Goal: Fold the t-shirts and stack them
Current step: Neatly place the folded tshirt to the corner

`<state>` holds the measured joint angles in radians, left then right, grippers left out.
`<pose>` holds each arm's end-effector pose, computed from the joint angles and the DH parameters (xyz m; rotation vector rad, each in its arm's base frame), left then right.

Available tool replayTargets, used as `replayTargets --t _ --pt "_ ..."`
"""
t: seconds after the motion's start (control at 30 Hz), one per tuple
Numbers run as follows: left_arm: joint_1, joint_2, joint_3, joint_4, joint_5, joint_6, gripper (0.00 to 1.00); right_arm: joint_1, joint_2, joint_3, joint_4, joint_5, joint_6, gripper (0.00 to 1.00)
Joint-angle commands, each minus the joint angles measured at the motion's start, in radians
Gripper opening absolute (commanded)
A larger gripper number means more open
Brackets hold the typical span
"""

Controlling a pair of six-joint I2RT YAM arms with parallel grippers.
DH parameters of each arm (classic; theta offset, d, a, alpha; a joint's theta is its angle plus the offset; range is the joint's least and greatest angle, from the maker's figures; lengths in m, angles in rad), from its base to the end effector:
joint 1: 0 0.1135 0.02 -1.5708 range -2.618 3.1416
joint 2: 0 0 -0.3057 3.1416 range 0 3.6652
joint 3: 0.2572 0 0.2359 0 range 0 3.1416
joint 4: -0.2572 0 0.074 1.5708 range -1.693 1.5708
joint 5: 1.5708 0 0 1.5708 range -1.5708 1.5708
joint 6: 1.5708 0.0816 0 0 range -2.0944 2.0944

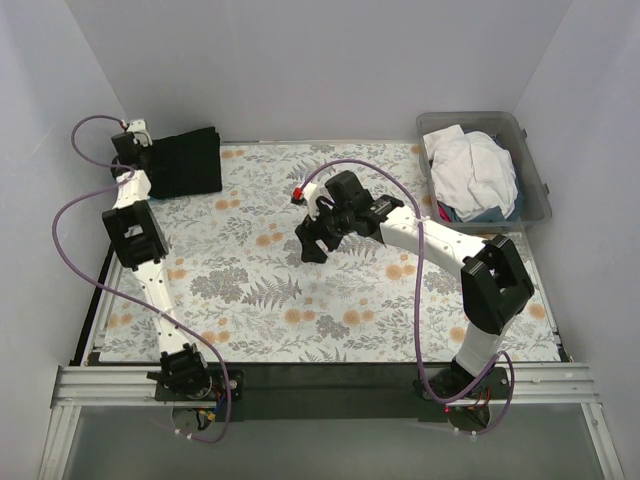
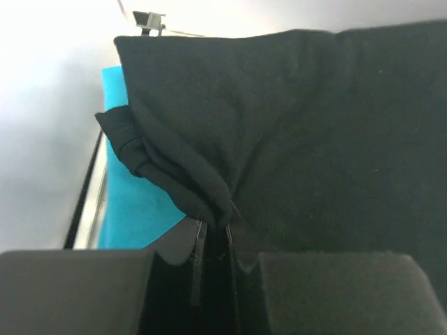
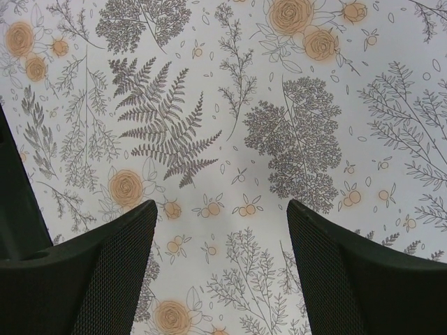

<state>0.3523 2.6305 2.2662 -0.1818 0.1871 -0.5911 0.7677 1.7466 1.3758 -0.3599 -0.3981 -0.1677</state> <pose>0.6181 0.2111 0.1577 -0.8644 1.9411 -0.3398 0.2795 0.3137 0.2882 -1.2445 1.9959 0.7606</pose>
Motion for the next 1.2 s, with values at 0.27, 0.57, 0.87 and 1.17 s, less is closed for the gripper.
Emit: replayTargets --t 0.27,0.57,0.87,1.17 --pt "0.017 -0.085 0.104 0.047 -0.009 0.123 0.62 0.005 -0.018 -0.012 0.001 -0.028 0.002 0.82" --pt "0.068 -0.271 -0.005 0.013 0.098 0.068 0.84 0.002 -0.039 -0.021 -0.001 0.004 -0.007 0.85" --pt "0.114 -0.242 -0.056 -0.085 0.273 -0.111 0.46 -0.024 0.010 -0.030 -0.001 -0.096 0.023 0.84" --pt "0.140 -0.286 -0.374 0.027 0.247 -0.188 0.17 -0.058 -0.013 -0.076 -0.016 -0.087 0.017 0.84"
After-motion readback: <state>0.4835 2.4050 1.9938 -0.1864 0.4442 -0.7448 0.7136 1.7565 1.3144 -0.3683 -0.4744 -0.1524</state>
